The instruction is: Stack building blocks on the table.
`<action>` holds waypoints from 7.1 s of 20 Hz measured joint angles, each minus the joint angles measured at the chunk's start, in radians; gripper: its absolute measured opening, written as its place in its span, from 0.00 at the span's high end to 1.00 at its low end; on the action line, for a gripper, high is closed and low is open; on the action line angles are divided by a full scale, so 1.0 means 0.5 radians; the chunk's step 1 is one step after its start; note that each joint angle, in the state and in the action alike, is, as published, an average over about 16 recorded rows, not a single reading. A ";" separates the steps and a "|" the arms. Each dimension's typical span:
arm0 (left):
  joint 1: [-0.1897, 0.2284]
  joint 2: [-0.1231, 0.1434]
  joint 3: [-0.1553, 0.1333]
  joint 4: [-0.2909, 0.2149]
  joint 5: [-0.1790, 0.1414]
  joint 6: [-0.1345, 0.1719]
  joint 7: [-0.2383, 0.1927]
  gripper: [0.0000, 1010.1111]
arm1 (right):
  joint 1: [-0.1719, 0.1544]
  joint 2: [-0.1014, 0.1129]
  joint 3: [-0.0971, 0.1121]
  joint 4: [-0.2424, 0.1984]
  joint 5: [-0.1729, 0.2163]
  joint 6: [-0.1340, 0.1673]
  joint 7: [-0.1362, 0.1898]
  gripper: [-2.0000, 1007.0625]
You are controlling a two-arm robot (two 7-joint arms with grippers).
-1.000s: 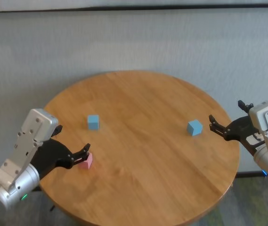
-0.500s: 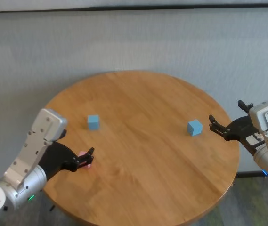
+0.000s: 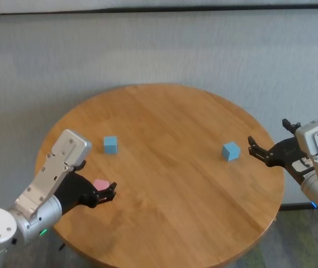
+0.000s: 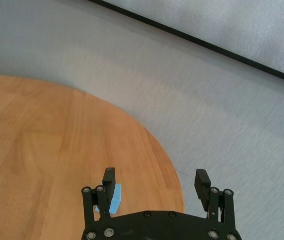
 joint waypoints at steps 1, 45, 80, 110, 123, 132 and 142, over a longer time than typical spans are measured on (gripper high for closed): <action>-0.009 -0.009 -0.001 0.015 0.000 0.011 -0.006 0.01 | 0.000 0.000 0.000 0.000 0.000 0.000 0.000 0.00; -0.177 -0.305 -0.035 0.421 0.090 0.251 -0.205 0.01 | 0.000 0.000 0.000 0.000 0.000 0.000 0.000 0.00; -0.183 -0.418 -0.116 0.559 0.221 0.181 -0.282 0.01 | 0.000 0.000 0.000 0.000 0.000 0.000 0.000 0.00; -0.199 -0.449 -0.139 0.547 0.379 0.110 -0.365 0.56 | 0.000 0.000 0.000 0.000 0.000 0.000 0.000 0.00; -0.346 -0.494 -0.037 0.495 0.501 -0.011 -0.487 0.60 | 0.000 0.000 0.000 0.000 0.000 0.000 0.000 0.00; -0.491 -0.570 0.064 0.571 0.561 -0.029 -0.570 0.60 | 0.000 0.000 0.000 0.000 0.000 0.000 0.000 0.00; -0.590 -0.611 0.130 0.659 0.605 -0.035 -0.627 0.60 | 0.000 0.000 0.000 0.000 0.000 0.000 0.000 0.00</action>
